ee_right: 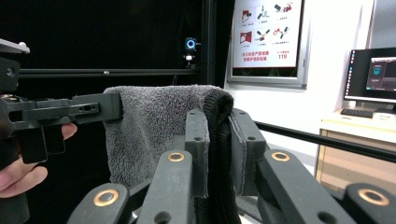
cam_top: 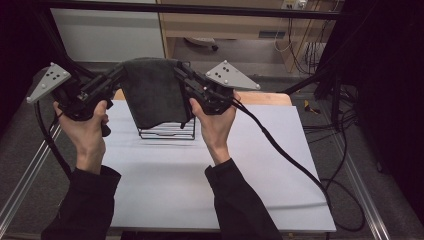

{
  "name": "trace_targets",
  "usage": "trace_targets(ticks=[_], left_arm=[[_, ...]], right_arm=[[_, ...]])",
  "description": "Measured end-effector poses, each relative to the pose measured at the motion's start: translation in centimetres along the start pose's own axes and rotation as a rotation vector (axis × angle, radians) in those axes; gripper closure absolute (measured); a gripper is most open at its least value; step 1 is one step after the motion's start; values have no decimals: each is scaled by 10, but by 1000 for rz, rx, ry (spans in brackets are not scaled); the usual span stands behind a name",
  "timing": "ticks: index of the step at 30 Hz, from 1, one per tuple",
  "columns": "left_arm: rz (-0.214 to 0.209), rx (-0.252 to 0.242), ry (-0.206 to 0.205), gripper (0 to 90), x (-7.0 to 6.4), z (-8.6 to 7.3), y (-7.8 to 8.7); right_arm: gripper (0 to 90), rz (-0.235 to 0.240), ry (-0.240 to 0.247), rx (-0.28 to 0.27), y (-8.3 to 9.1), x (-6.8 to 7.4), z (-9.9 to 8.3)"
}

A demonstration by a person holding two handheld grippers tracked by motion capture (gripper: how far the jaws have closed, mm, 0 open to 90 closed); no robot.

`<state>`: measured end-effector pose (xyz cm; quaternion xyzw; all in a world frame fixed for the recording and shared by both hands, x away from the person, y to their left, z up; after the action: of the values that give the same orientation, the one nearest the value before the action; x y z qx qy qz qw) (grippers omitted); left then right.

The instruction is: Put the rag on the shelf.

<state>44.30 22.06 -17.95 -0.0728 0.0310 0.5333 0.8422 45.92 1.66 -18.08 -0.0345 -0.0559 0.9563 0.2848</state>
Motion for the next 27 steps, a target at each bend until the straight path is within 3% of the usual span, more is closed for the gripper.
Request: trace_targets(ticks=[22,27], left_arm=[[20,-53,16,803,18,43,-22],[27,-50,-1,803,20,52,-29]], right_arm=[[796,-16,28,-30,-35,-16,41],[796,-23,28,-32,-42,-23,49]])
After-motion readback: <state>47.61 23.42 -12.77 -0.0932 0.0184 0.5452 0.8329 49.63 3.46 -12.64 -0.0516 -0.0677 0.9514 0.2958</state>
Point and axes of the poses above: each handheld gripper's, and its own axes: y roughly backward along the jaws, z roughly out of its top, x roughly to its left, the point moved 7 cm from there along -y, roughly forward along the jaws, and after that the axes turned 9 degrees about z, right-handed, at the moved point
